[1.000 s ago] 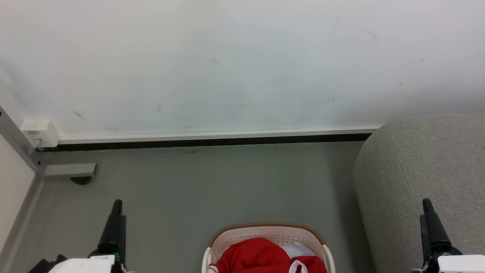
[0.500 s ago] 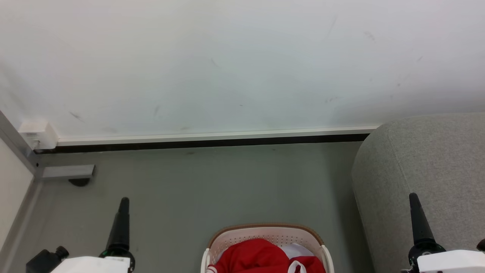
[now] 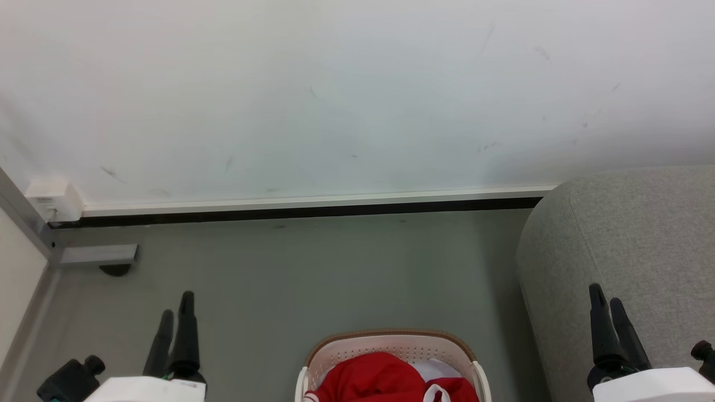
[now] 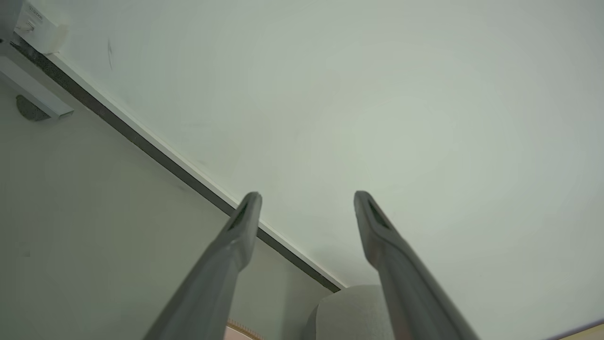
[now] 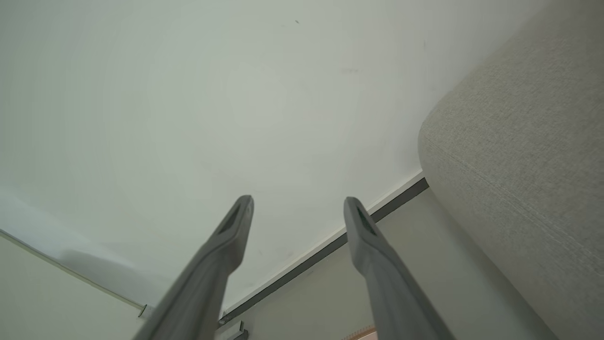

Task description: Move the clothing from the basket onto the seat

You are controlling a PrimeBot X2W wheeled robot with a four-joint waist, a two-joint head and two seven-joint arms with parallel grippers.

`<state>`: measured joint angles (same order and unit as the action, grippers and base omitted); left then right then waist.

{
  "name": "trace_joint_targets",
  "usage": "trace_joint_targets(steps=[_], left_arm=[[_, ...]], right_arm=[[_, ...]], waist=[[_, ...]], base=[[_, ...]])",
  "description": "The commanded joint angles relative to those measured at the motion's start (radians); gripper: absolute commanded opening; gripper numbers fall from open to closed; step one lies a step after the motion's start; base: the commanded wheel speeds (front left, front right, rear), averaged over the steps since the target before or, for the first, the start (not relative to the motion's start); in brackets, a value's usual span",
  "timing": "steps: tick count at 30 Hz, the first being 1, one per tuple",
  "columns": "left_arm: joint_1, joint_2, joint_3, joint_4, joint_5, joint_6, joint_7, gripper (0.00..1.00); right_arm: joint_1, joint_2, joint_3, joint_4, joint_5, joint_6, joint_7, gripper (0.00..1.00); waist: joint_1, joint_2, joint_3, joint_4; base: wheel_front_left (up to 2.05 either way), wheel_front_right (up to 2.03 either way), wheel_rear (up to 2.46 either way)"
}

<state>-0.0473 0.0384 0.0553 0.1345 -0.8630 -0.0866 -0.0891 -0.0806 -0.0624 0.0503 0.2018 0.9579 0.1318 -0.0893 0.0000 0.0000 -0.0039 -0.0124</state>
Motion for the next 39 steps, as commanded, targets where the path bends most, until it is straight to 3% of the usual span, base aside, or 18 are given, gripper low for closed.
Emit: trace_joint_targets(steps=[1,17,39], left_arm=[[0.000,0.009,0.001,-0.016,0.049,0.006,-0.011,1.00],[0.010,0.011,-0.013,-0.008,0.282,0.019,-0.054,1.00],[0.031,0.013,-0.042,-0.020,0.532,0.031,-0.107,1.00]], right_arm=[[-0.023,-0.007,0.003,-0.007,-0.050,-0.001,-0.010,1.00],[-0.028,-0.016,0.039,0.018,-0.321,-0.001,-0.054,1.00],[-0.029,0.000,0.050,0.043,-0.549,-0.001,-0.108,1.00]], waist=[[0.0000,0.0000,0.000,0.000],[0.0000,0.0000,-0.002,-0.003],[0.0000,0.0000,-0.008,-0.010]], base=[[0.00,0.00,0.00],[0.00,0.00,0.00],[0.00,0.00,0.00]])
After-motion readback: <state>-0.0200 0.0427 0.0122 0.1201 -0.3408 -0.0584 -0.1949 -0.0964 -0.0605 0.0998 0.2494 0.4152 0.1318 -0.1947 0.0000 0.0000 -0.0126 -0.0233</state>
